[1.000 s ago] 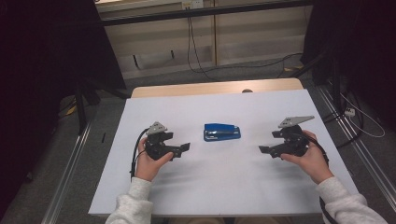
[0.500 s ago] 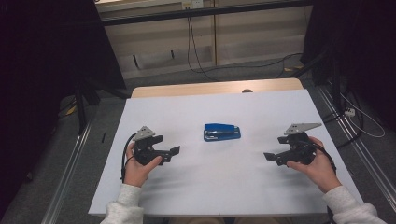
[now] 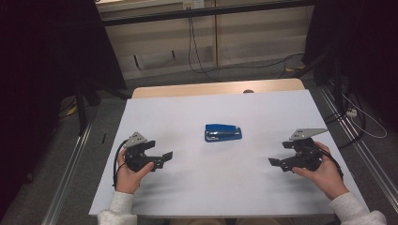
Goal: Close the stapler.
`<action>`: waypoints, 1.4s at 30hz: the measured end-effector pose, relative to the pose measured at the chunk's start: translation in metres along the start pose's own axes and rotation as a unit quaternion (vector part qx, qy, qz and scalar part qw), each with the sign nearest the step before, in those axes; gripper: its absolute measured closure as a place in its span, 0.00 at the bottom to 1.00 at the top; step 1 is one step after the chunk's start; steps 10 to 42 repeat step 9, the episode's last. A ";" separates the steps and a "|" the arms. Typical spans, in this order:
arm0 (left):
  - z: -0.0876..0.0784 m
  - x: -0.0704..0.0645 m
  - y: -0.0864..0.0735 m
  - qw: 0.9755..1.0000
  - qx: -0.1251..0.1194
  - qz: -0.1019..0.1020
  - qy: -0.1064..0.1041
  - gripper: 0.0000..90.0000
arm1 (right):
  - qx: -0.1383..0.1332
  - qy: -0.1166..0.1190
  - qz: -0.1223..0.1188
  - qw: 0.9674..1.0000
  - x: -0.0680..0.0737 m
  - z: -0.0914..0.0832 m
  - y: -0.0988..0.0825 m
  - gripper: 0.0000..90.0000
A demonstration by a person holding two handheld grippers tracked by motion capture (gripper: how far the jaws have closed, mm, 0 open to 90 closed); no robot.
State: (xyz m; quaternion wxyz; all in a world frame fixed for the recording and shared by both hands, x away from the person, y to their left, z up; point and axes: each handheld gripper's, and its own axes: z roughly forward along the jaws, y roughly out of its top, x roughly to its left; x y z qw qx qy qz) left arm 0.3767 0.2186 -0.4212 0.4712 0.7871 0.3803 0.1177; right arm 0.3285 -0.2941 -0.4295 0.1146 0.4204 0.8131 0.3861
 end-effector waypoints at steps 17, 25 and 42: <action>-0.012 0.001 -0.010 1.000 0.001 0.010 0.005 0.09 | 0.002 0.004 -0.003 1.000 0.003 -0.004 -0.005 0.11; -0.012 0.001 -0.010 1.000 0.001 0.010 0.005 0.09 | 0.002 0.004 -0.003 1.000 0.003 -0.004 -0.005 0.11; -0.012 0.001 -0.010 1.000 0.001 0.010 0.005 0.09 | 0.002 0.004 -0.003 1.000 0.003 -0.004 -0.005 0.11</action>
